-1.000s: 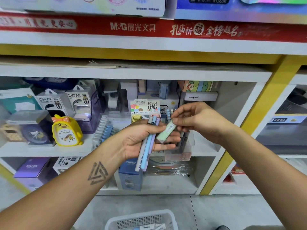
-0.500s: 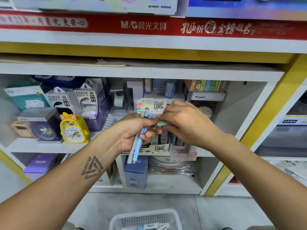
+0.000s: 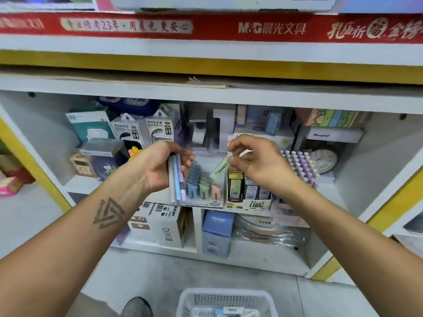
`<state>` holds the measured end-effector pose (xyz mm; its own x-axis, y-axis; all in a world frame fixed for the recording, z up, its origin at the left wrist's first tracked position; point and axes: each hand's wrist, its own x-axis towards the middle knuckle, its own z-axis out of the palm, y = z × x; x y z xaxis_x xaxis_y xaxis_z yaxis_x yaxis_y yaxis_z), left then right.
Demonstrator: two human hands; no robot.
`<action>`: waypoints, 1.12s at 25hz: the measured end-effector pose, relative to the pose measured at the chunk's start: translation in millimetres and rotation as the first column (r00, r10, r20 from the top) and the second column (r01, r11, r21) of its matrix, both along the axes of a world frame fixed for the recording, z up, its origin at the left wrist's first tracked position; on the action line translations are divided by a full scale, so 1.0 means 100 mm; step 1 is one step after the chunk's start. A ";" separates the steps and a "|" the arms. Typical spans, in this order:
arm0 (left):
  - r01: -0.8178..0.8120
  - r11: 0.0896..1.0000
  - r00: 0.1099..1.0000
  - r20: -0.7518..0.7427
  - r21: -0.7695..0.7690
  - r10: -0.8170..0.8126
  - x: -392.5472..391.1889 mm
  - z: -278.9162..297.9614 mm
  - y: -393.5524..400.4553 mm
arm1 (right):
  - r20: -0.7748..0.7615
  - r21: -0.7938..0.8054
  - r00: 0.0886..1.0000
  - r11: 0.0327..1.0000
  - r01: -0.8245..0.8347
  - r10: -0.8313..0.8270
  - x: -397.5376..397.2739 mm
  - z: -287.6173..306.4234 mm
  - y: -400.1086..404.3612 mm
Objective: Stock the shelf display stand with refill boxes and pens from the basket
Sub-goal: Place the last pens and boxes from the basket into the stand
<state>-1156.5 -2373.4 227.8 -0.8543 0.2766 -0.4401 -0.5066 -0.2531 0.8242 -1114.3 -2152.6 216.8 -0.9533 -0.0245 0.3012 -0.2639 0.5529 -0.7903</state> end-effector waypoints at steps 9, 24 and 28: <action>0.070 0.996 0.995 0.068 -0.055 -0.066 0.01 -0.20 -0.30 | -0.204 0.337 0.977 0.933 0.128 -0.061 -0.42 -0.22 -0.25; 0.166 0.986 0.986 0.001 0.003 -0.166 0.11 -0.27 -0.41 | -0.001 0.811 0.997 0.583 -0.047 0.081 -0.61 -0.42 -0.53; 0.185 0.982 0.983 -0.006 0.047 -0.184 0.14 -0.25 -0.35 | 0.052 0.747 0.994 0.657 -0.101 0.093 -0.58 -0.40 -0.55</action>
<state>-1142.9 -2408.7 203.2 -0.7871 0.4500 -0.4217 -0.5472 -0.1942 0.8141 -1172.6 -2207.4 177.2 -0.9346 -0.3304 0.1313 -0.3462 0.9298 -0.1245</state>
